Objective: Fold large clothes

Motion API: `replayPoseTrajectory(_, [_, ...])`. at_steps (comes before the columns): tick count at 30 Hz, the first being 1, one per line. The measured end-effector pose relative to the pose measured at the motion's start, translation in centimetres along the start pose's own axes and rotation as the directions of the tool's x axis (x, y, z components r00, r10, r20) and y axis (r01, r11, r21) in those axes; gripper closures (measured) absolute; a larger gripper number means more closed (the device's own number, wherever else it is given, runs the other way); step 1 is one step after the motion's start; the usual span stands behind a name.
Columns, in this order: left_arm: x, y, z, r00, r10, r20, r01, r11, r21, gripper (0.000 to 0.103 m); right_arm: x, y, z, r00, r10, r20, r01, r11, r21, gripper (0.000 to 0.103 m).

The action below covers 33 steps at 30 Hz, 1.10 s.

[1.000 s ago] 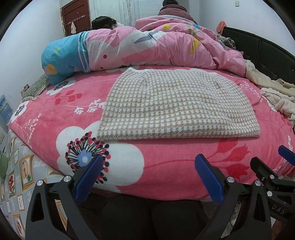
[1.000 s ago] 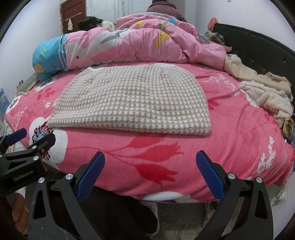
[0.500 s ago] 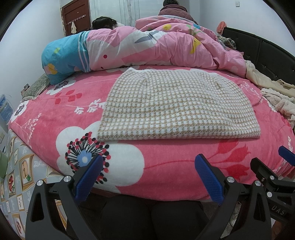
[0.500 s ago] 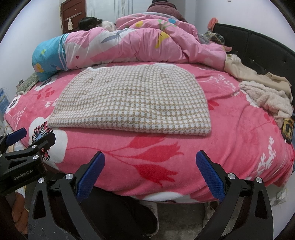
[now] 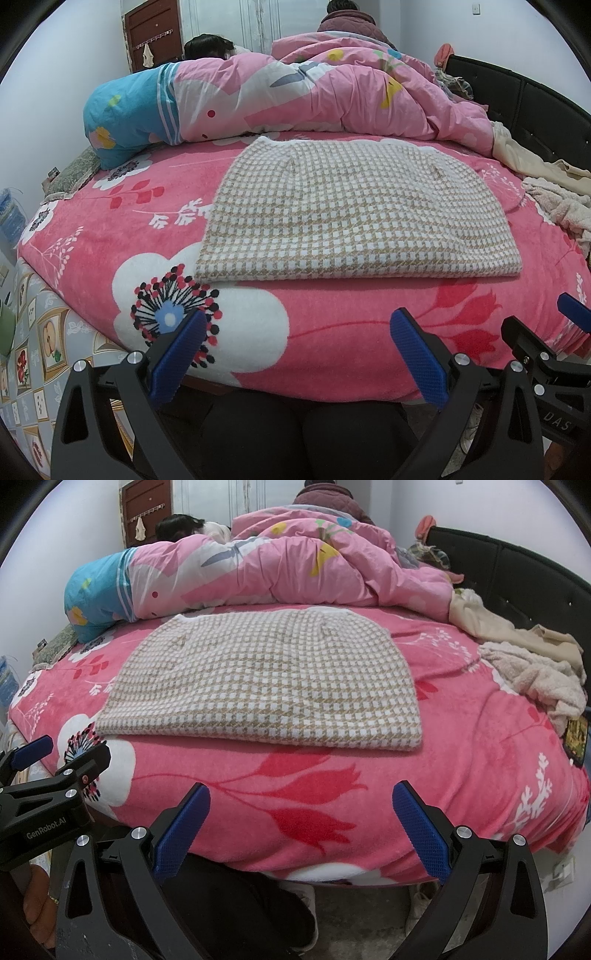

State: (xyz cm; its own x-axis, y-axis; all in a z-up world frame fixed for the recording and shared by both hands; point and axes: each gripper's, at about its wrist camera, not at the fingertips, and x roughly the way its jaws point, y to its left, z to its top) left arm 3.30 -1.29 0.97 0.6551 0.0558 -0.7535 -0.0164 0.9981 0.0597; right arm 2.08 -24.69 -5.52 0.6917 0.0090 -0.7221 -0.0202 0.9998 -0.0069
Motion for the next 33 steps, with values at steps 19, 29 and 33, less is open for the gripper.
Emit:
replayPoseTrajectory(19, [-0.25,-0.28,0.25,1.000,-0.002,0.001,0.002,1.000,-0.004,0.005,-0.02,-0.13,-0.01,1.000,0.001,0.003,-0.001,1.000,-0.004,0.007])
replayPoseTrajectory(29, [-0.29,-0.36,0.28,1.000,-0.002,-0.001,0.002,1.000,-0.004,0.005,-0.11,-0.12,-0.01,1.000,0.000,0.005,0.000,1.000,-0.004,0.007])
replayPoseTrajectory(33, [-0.40,-0.42,0.31,1.000,-0.002,-0.002,0.002,1.000,-0.004,0.005,-0.15,-0.31,0.05,1.000,-0.001,0.005,0.001,1.000,-0.002,0.007])
